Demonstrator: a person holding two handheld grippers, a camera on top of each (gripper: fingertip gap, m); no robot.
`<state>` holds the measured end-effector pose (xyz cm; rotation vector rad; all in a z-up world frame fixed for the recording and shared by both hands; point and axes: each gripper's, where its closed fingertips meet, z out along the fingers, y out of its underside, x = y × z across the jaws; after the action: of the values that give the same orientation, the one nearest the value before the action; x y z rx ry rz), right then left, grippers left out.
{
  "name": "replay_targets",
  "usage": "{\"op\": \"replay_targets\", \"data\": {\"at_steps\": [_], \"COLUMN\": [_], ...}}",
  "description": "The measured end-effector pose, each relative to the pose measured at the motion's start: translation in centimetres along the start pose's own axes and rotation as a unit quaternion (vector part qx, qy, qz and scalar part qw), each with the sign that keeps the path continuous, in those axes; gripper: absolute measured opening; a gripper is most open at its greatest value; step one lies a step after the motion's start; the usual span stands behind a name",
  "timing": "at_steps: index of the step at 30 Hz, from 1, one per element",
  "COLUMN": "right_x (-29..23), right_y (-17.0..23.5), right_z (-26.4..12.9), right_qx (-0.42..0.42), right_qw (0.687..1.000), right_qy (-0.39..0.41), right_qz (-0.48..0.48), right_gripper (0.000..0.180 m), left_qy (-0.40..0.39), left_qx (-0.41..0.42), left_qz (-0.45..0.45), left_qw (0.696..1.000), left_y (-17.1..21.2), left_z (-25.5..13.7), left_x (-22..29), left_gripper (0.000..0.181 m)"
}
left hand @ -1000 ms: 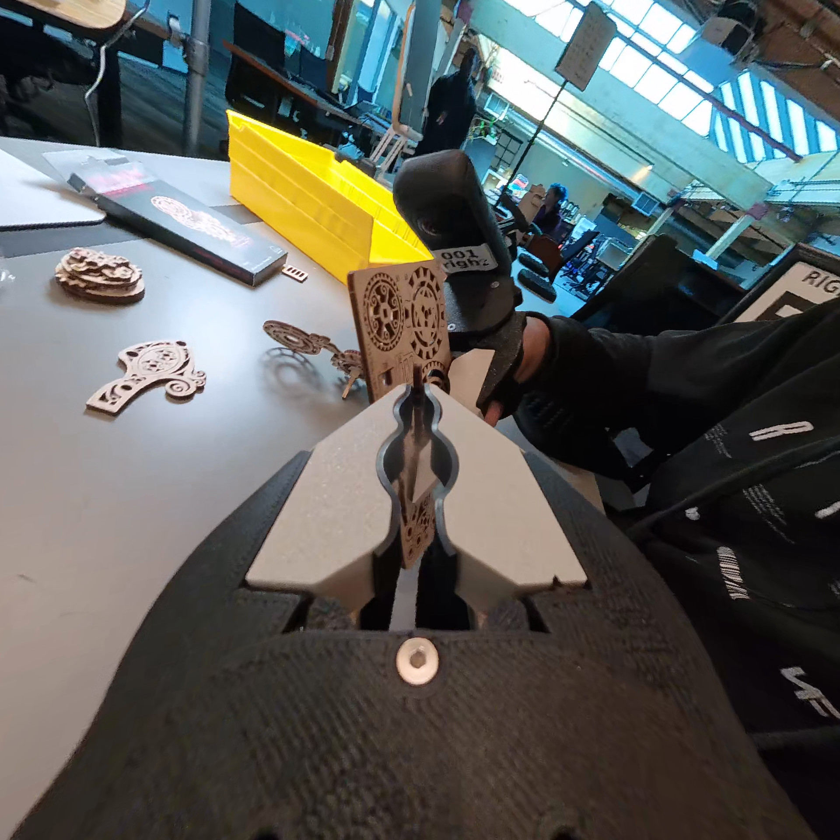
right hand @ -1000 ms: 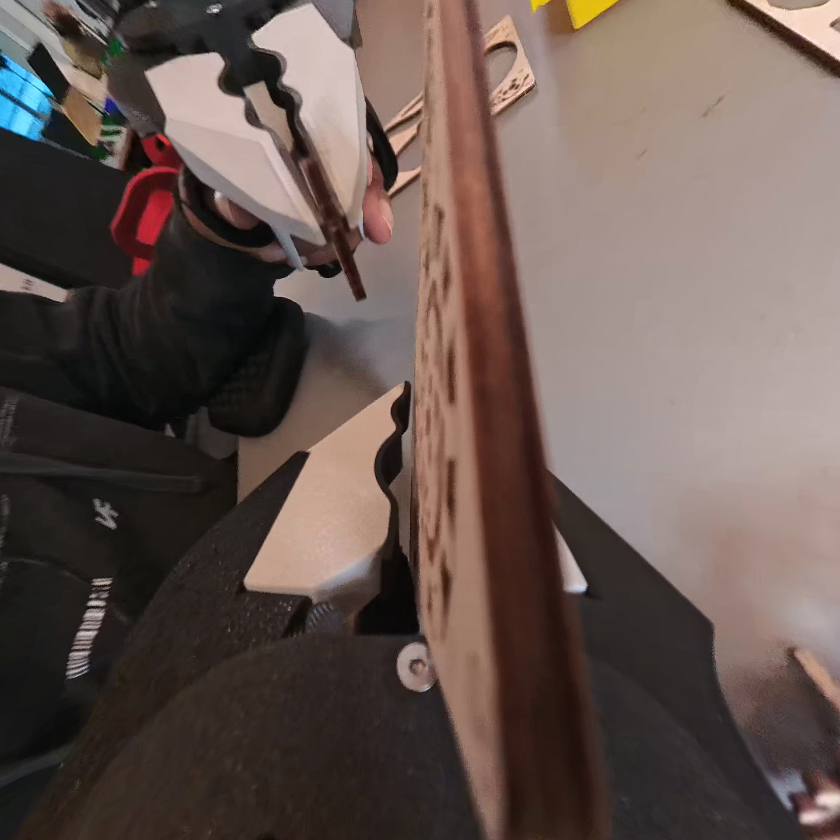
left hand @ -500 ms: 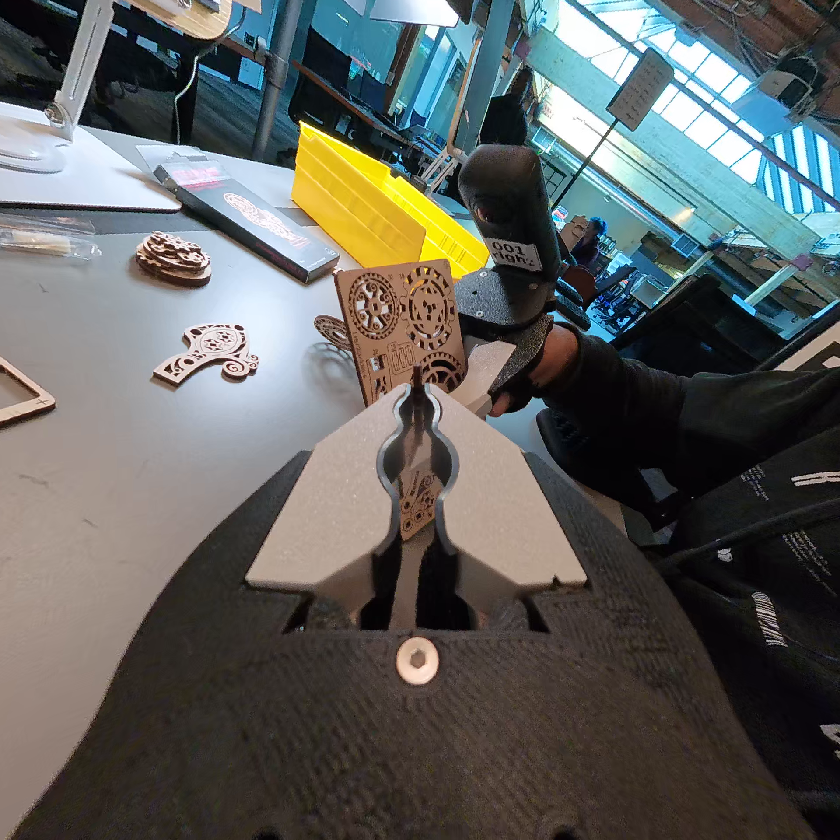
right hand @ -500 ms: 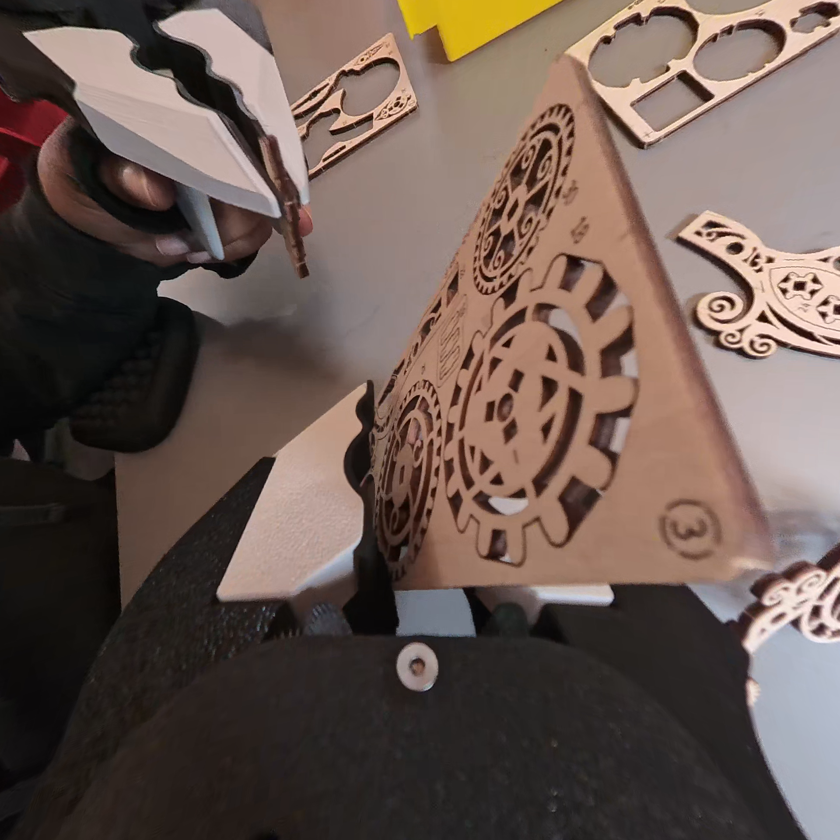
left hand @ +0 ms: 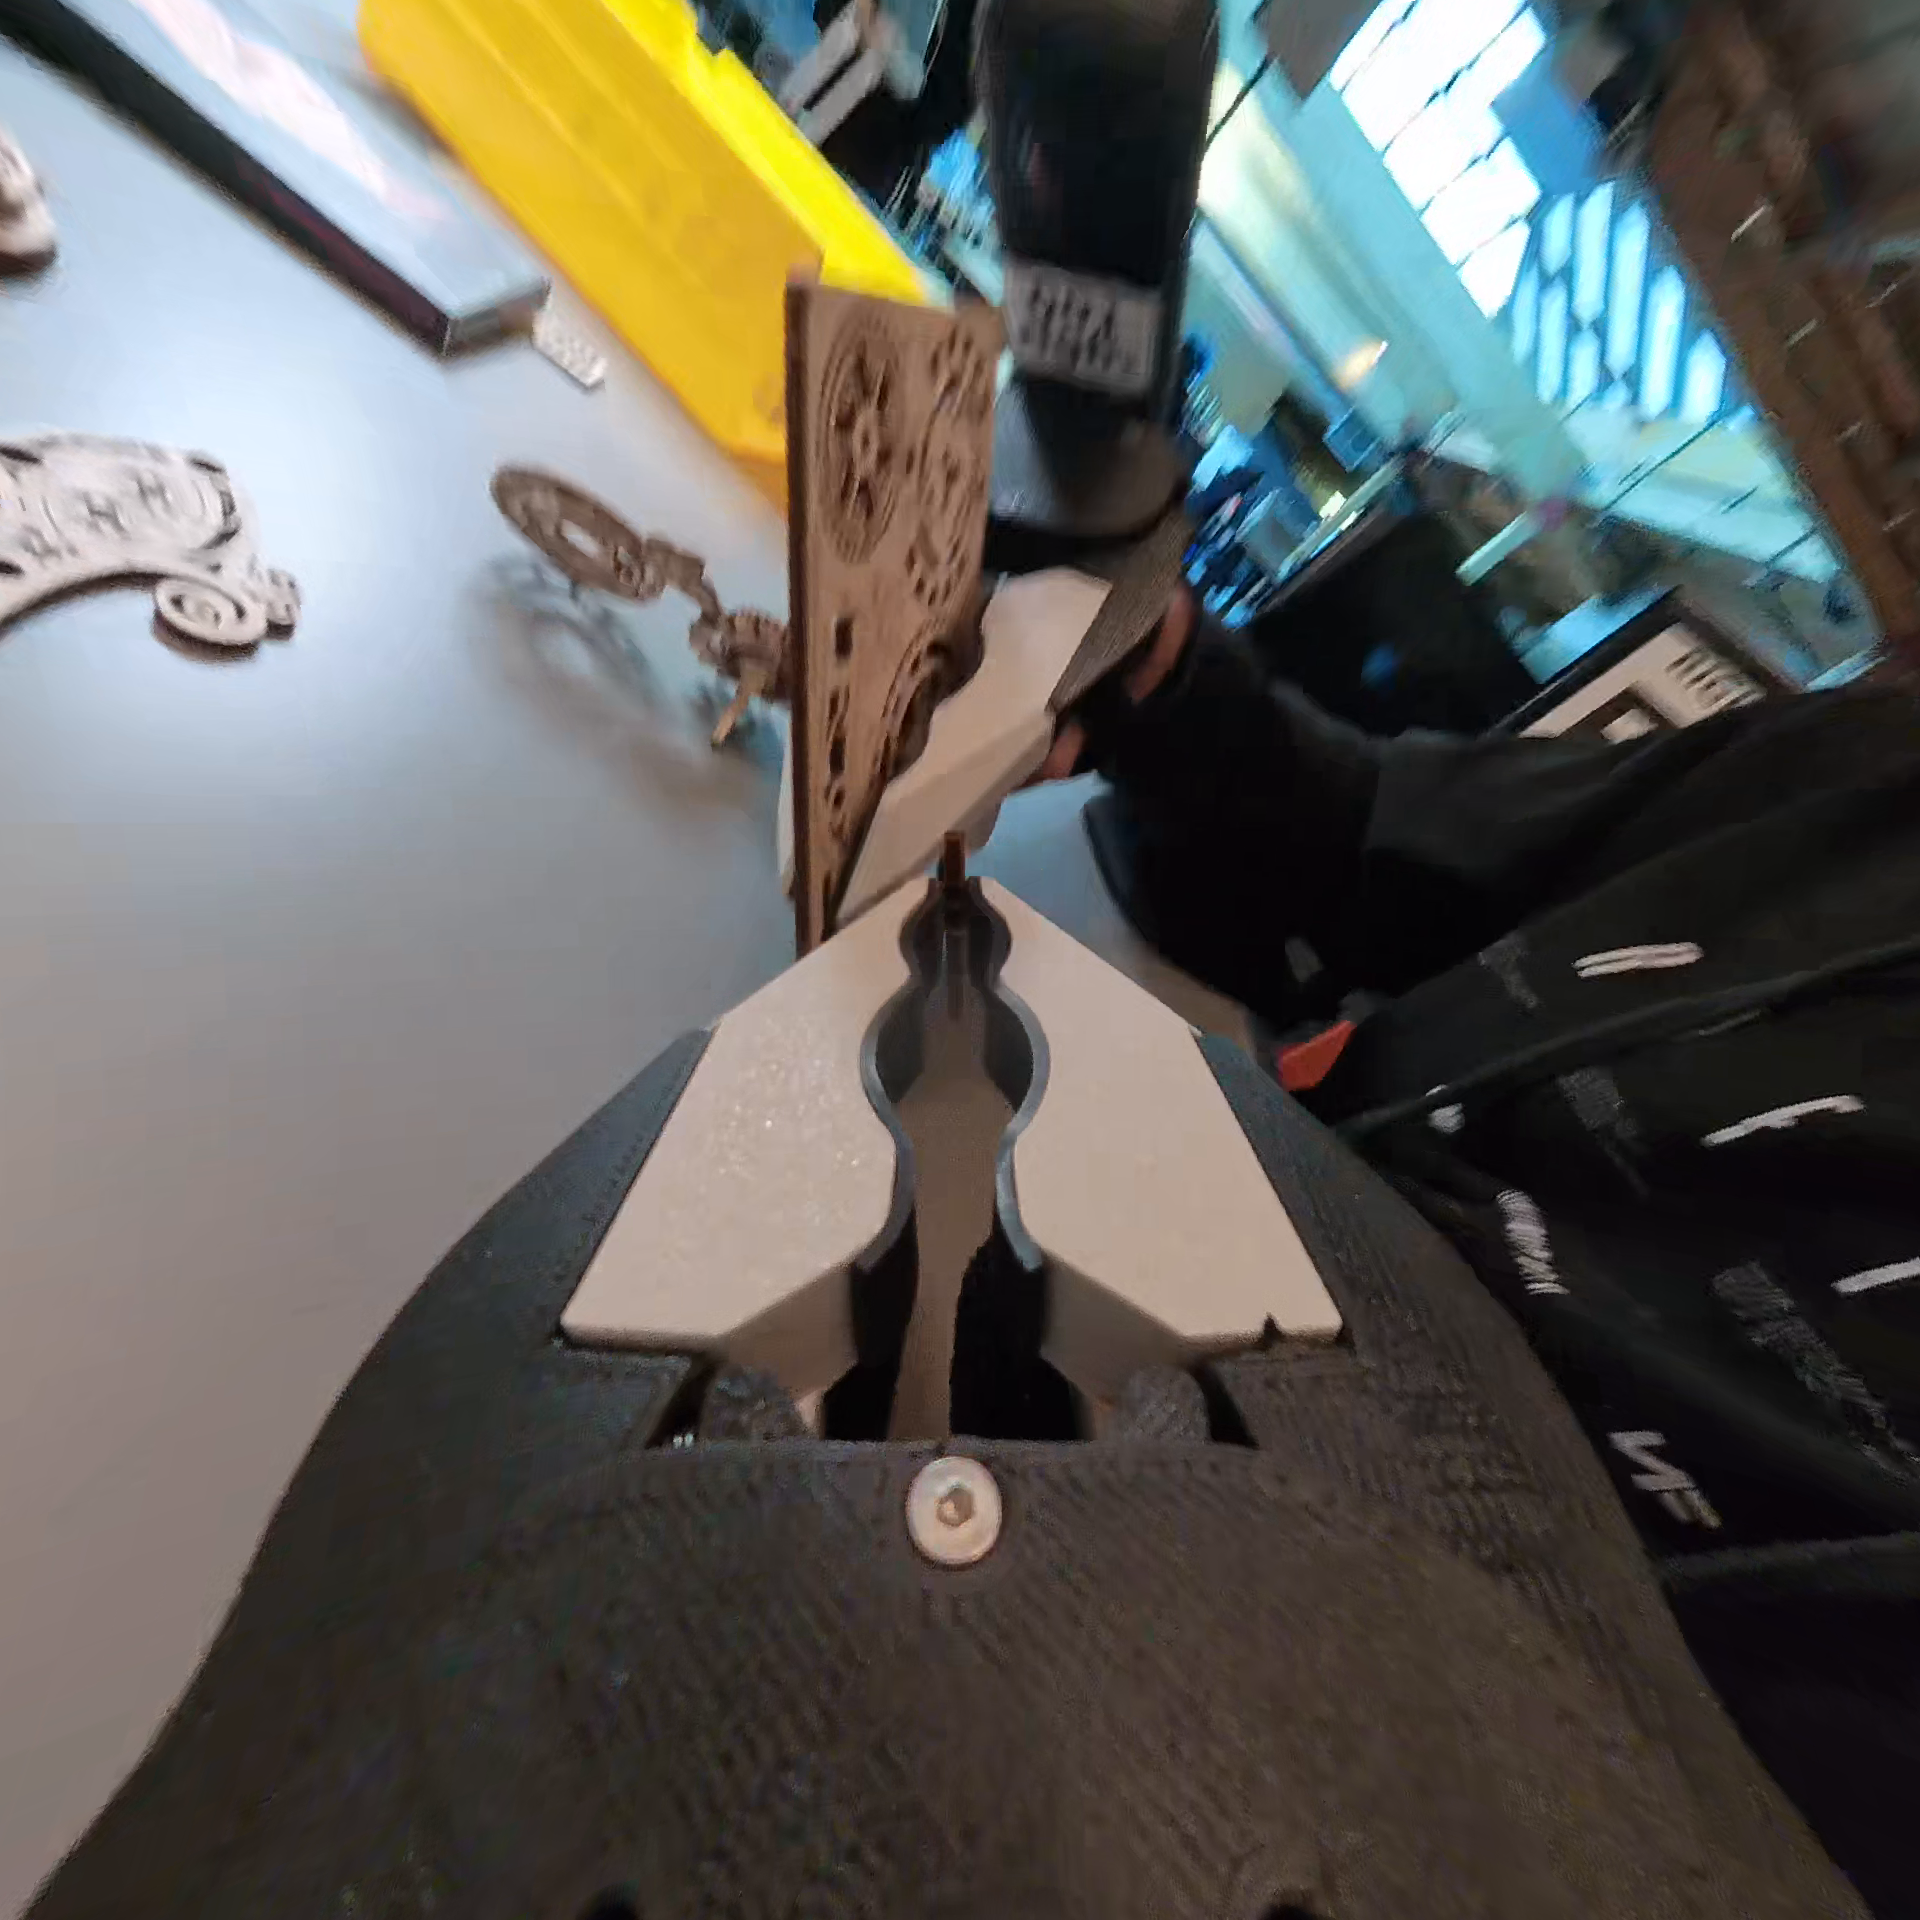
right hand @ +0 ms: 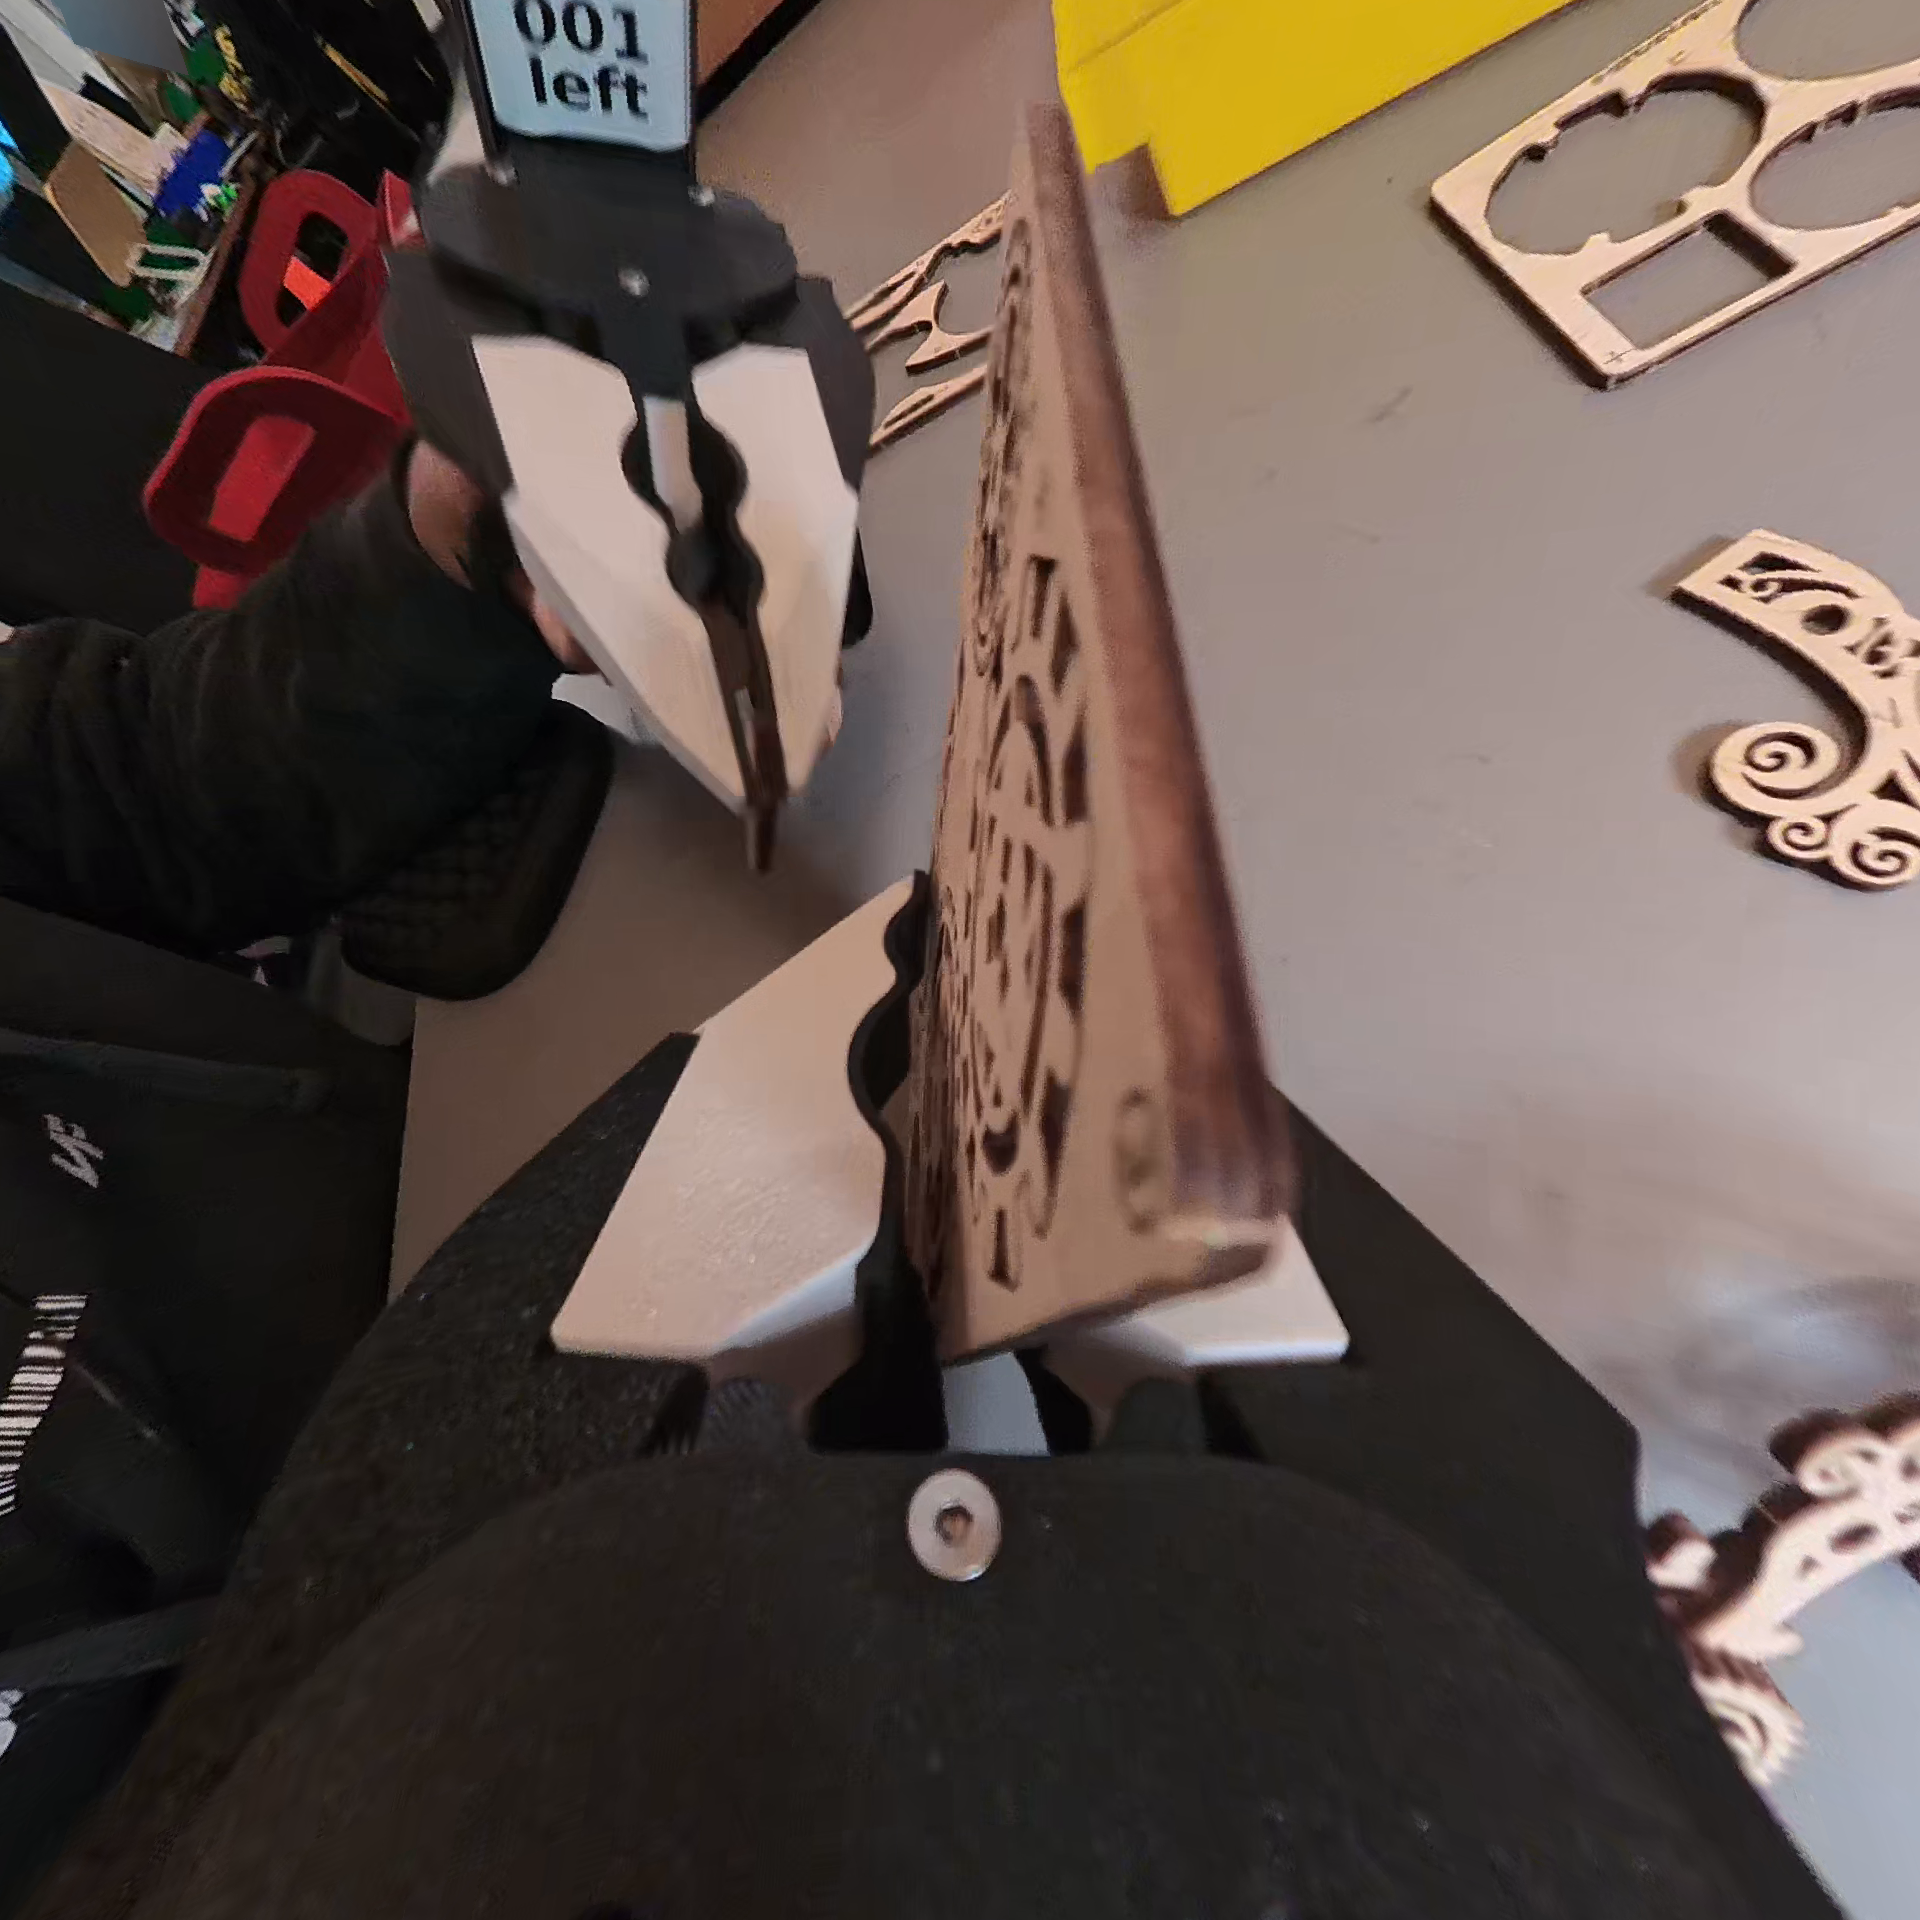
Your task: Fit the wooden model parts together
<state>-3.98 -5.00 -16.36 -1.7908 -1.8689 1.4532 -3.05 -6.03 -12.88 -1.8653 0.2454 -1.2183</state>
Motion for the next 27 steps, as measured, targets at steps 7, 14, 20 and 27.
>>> {"op": "replay_targets", "data": {"at_steps": [7,14,20,27], "right_x": [1.4,0.5,-1.1,-1.5], "right_y": [-0.1,0.3,1.5,0.5], "right_z": [-3.0,-6.5,-6.3,-6.3], "right_qx": [0.013,0.051,0.079,0.144], "right_qw": [0.999,0.997,0.996,0.988], "right_qy": [0.036,0.048,0.021,-0.038], "right_qz": [0.002,0.012,0.022,0.044], "right_gripper": [0.003,0.002,0.002,0.002], "left_qy": [-0.071,-0.077,-0.083,0.028], "left_qx": [-0.036,-0.043,-0.007,0.075], "left_qz": [0.016,0.025,0.044,0.002], "left_qw": [0.997,0.996,0.996,0.997], "left_y": [1.6,0.4,-1.7,-3.3], "left_z": [1.7,4.5,5.2,3.1], "left_x": [-2.6,-3.9,-4.3,-1.2], "left_gripper": [0.001,0.002,0.038,0.035]}}
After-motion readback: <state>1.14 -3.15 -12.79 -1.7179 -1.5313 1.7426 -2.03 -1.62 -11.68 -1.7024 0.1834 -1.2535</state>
